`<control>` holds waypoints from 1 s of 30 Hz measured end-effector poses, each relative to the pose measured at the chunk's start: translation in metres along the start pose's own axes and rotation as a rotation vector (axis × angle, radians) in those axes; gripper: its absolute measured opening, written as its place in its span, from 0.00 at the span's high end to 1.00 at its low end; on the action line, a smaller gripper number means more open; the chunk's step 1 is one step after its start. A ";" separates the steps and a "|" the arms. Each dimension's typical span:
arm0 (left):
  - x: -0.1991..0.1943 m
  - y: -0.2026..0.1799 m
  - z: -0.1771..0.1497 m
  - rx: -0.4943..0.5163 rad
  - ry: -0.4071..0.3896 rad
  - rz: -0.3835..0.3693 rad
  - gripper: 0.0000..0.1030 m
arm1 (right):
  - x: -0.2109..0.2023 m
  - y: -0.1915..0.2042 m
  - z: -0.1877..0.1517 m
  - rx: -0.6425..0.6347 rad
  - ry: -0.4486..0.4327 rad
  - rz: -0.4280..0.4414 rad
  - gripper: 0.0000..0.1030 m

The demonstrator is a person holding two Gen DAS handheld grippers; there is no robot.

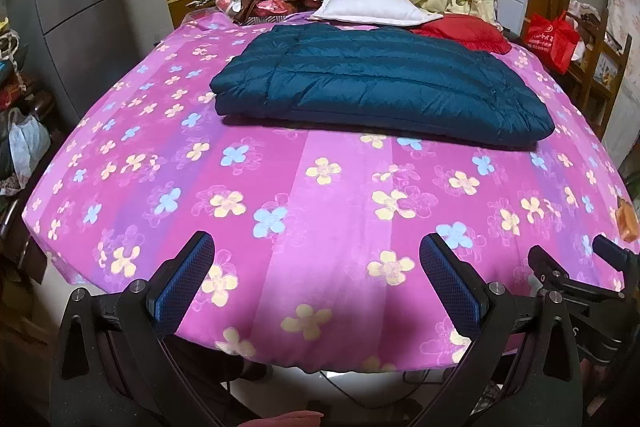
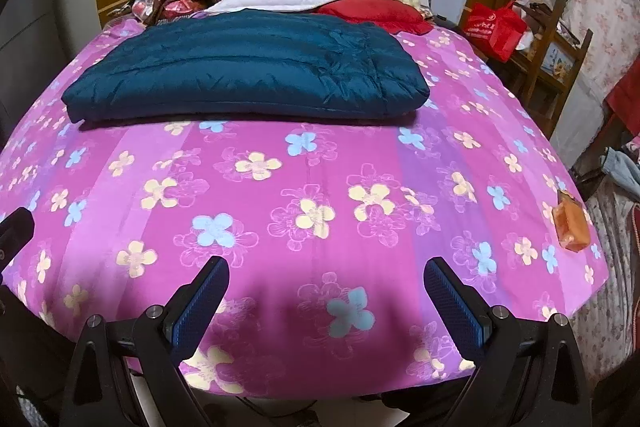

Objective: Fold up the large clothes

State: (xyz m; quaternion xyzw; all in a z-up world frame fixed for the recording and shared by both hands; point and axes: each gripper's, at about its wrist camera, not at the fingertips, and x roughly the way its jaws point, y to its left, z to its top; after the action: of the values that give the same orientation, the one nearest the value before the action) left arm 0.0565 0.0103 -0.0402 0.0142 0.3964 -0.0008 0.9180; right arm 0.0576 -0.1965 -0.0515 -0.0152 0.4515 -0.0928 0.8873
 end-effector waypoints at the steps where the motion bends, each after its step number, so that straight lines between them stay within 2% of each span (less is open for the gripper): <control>1: 0.001 0.000 0.000 -0.001 0.002 -0.005 0.00 | 0.001 -0.001 0.000 0.004 0.000 -0.003 0.05; 7: 0.008 -0.006 -0.002 0.021 0.027 -0.020 0.00 | 0.000 -0.007 0.000 0.033 -0.004 -0.019 0.05; 30: -0.002 0.020 0.002 -0.053 -0.046 0.000 0.00 | -0.011 -0.002 0.000 0.030 -0.016 -0.072 0.05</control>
State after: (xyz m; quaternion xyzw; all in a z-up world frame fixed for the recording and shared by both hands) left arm 0.0566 0.0298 -0.0366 -0.0100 0.3751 0.0094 0.9269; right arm 0.0510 -0.1970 -0.0427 -0.0187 0.4423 -0.1314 0.8870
